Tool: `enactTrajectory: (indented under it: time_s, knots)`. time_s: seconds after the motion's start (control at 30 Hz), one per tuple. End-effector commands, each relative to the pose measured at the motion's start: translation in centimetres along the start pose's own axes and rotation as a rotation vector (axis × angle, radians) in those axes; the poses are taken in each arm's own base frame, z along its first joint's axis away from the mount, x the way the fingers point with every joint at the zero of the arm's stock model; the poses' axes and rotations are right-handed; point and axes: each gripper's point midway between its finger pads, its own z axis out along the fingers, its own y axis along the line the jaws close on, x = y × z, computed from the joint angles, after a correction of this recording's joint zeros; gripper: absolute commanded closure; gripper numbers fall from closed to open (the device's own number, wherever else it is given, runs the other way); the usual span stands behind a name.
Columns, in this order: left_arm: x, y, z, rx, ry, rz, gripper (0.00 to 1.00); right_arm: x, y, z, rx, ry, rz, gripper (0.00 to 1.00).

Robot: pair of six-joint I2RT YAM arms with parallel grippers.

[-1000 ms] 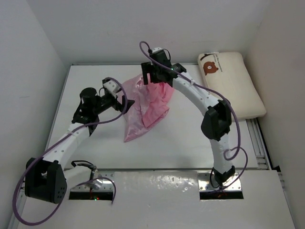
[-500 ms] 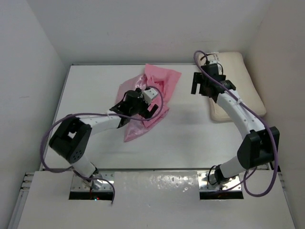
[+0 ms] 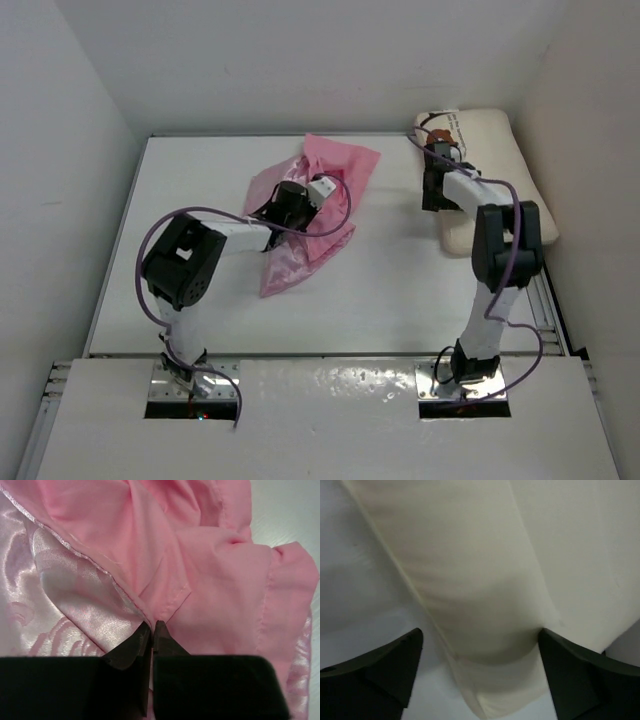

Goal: Put the pillow into the pillowcase

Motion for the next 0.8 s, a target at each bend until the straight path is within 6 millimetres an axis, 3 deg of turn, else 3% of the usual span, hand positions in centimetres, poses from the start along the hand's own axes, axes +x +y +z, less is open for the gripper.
enactTrajectory:
  time_s: [0.0,0.03,0.07,0.1,0.13,0.17,0.2,0.23,0.27,0.33,0.37,0.4,0.43,0.47,0.5,0.57,0.6,0.63,0.67,0.7,0.77]
  knots:
    - [-5.0,3.5,-1.2,-0.022,-0.153,-0.062,1.0,-1.9,-0.5,1.9,0.065,0.015,0.017,0.14]
    - [-5.9,4.2,-1.6,-0.018,-0.171,-0.079,1.0,-1.6,-0.2,2.4,0.062,0.027,0.013,0.25]
    - [-8.0,5.0,-2.7,0.003,-0.217,-0.094,1.0,-1.0,0.3,2.7,0.052,0.039,0.003,0.37]
    - [-8.0,6.7,-3.5,0.007,-0.194,-0.129,1.0,-1.1,1.2,2.5,0.014,0.027,-0.005,0.71]
    - [-12.4,8.4,-5.0,0.044,-0.287,-0.143,1.0,-0.8,1.8,2.4,-0.012,0.02,-0.018,0.9]
    - [-14.3,9.7,-6.5,0.071,-0.323,-0.151,1.0,0.3,2.6,2.3,-0.037,0.028,-0.049,1.0]
    - [-14.0,12.3,-7.7,0.077,-0.307,-0.184,1.0,-0.3,3.8,1.0,-0.081,-0.02,-0.097,1.0]
    - [-17.0,13.4,-10.0,0.15,-0.37,-0.164,1.0,0.2,5.2,0.2,-0.142,-0.029,-0.141,1.0]
    - [-16.5,15.9,-11.2,0.141,-0.366,-0.18,1.0,1.5,7.3,-1.0,-0.191,-0.046,-0.217,1.0]
    - [-15.9,16.4,-13.5,0.219,-0.351,-0.192,1.0,1.7,9.2,-4.7,-0.325,-0.126,-0.339,1.0]
    - [-14.5,17.8,-14.4,0.21,-0.331,-0.203,1.0,4.4,11.1,-6.4,-0.399,-0.152,-0.459,1.0]
    - [-13.0,17.5,-14.8,0.227,-0.295,-0.179,1.0,4.0,11.3,-9.5,-0.467,-0.231,-0.465,1.0]
    - [-13.0,17.5,-16.1,0.225,-0.303,-0.154,1.0,5.2,12.0,-10.9,-0.536,-0.252,-0.479,1.0]
    - [-11.2,17.3,-16.3,0.225,-0.277,-0.164,1.0,7.6,12.2,-11.4,-0.568,-0.234,-0.482,1.0]
    - [-11.1,17.1,-16.9,0.23,-0.286,-0.126,1.0,7.2,11.1,-12.8,-0.584,-0.266,-0.427,1.0]
    - [-11.6,16.5,-18.4,0.237,-0.315,-0.066,1.0,8.7,8.9,-11.7,-0.56,-0.189,-0.317,1.0]
    - [-11.5,16.0,-18.9,0.255,-0.313,-0.009,1.0,8.7,7.8,-11.2,-0.538,-0.172,-0.274,0.97]
    - [-12.1,15.4,-19.6,0.282,-0.334,0.025,1.0,8.6,6.2,-10.5,-0.497,-0.141,-0.231,0.66]
    - [-12.3,15.1,-20.2,0.299,-0.336,0.068,1.0,8.3,5.6,-10.3,-0.479,-0.128,-0.226,0.41]
    - [-12.8,14.6,-20.6,0.323,-0.353,0.093,1.0,7.8,5.2,-10.4,-0.465,-0.125,-0.234,0.23]
    - [-13.4,14.0,-21.4,0.348,-0.366,0.127,1.0,4.8,5.1,-11.7,-0.422,-0.177,-0.269,0.01]
